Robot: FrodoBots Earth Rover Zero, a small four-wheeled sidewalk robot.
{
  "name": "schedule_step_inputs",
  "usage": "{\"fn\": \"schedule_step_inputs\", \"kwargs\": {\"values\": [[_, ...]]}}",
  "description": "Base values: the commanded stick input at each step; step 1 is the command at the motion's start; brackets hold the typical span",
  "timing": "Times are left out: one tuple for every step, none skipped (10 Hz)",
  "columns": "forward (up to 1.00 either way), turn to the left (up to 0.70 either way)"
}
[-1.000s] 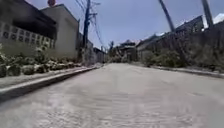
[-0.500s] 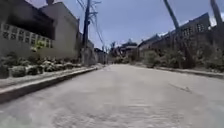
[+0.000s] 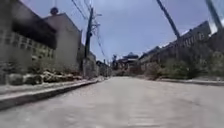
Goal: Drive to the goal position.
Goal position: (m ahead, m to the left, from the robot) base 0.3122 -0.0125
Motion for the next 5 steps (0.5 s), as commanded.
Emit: {"fn": "schedule_step_inputs", "kwargs": {"values": [[0.0,0.0],[0.0,0.0],[0.0,0.0],[0.0,0.0],[0.0,0.0]]}}
